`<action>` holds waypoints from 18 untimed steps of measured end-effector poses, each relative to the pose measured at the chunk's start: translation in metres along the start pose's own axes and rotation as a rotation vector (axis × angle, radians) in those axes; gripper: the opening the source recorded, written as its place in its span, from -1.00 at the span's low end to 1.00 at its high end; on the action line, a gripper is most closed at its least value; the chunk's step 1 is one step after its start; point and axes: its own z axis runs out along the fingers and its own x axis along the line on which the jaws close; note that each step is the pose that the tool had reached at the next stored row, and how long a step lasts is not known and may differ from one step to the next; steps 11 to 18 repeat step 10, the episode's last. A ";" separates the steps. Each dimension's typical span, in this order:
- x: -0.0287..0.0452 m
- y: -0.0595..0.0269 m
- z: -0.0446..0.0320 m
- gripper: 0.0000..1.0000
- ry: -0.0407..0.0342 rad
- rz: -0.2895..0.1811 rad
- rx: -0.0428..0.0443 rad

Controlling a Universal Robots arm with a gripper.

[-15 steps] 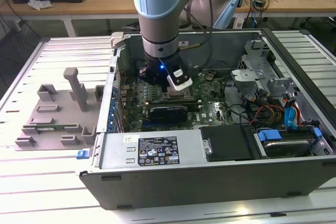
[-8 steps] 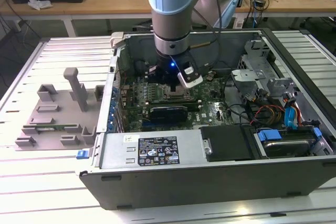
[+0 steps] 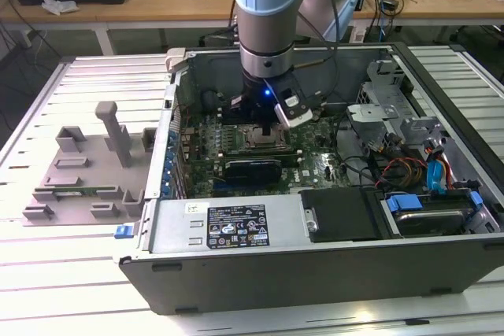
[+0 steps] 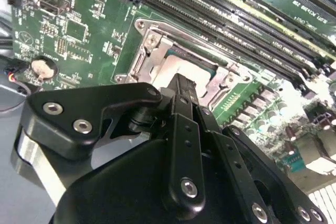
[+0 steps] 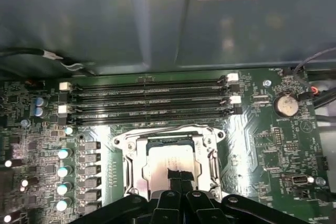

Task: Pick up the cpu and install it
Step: 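Install the second cpu locking lever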

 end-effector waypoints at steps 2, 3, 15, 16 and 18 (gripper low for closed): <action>-0.0002 0.0019 -0.0072 -0.79 -0.0003 0.000 0.0021; -0.0004 0.0029 -0.0109 -0.79 -0.0004 0.000 0.0042; -0.0009 0.0048 -0.0155 -0.79 -0.0010 -0.001 0.0146; -0.0009 0.0048 -0.0155 -0.79 -0.0010 -0.001 0.0146; -0.0009 0.0048 -0.0155 -0.79 -0.0010 -0.001 0.0146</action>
